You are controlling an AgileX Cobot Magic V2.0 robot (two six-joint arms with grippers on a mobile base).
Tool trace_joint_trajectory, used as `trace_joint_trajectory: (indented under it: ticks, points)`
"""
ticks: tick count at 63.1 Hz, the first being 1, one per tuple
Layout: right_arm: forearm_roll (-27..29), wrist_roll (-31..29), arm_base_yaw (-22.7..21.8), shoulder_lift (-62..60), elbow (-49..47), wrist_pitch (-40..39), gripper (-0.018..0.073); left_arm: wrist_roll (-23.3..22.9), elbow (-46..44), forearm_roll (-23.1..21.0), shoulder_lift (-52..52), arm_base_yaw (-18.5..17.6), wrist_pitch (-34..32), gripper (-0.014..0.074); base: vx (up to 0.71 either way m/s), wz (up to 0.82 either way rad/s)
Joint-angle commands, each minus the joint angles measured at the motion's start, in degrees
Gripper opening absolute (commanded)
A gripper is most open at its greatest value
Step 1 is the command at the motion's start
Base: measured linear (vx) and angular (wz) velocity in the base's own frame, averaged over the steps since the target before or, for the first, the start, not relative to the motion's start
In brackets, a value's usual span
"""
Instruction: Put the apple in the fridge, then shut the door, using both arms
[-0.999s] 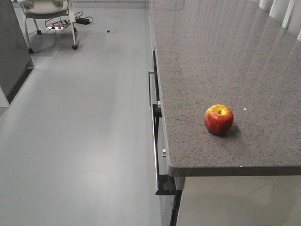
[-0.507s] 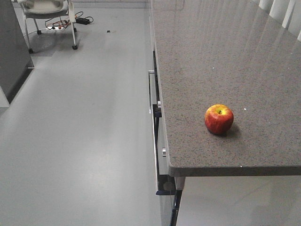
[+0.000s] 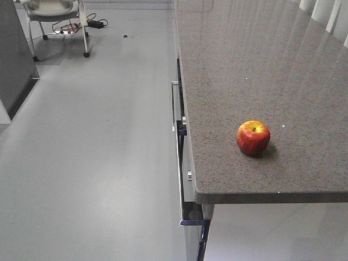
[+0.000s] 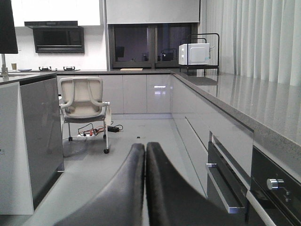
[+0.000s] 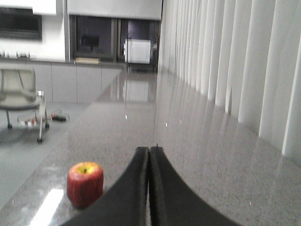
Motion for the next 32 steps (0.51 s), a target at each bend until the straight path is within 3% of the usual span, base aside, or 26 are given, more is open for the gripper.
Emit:
trace_joint_trajectory:
  ticks: [1,17,32]
  points:
    - [-0.7,-1.1,0.0,5.1,-6.3,3.0,-0.0006,-0.4,1.2,-0.5,-0.8,0.0,-4.2,-0.0006,0.0,0.0]
    - [-0.3,-1.5,0.0,19.5,-16.7,13.7,-0.0006,-0.4,1.2,-0.5,-0.8,0.0,-4.2,-0.0006,0.0,0.0]
    - [2.0,-4.5,0.0,30.8,-20.0,18.2,-0.0006,-0.4,1.2,-0.5,-0.8,0.0,-4.2,-0.0006,0.0,0.0]
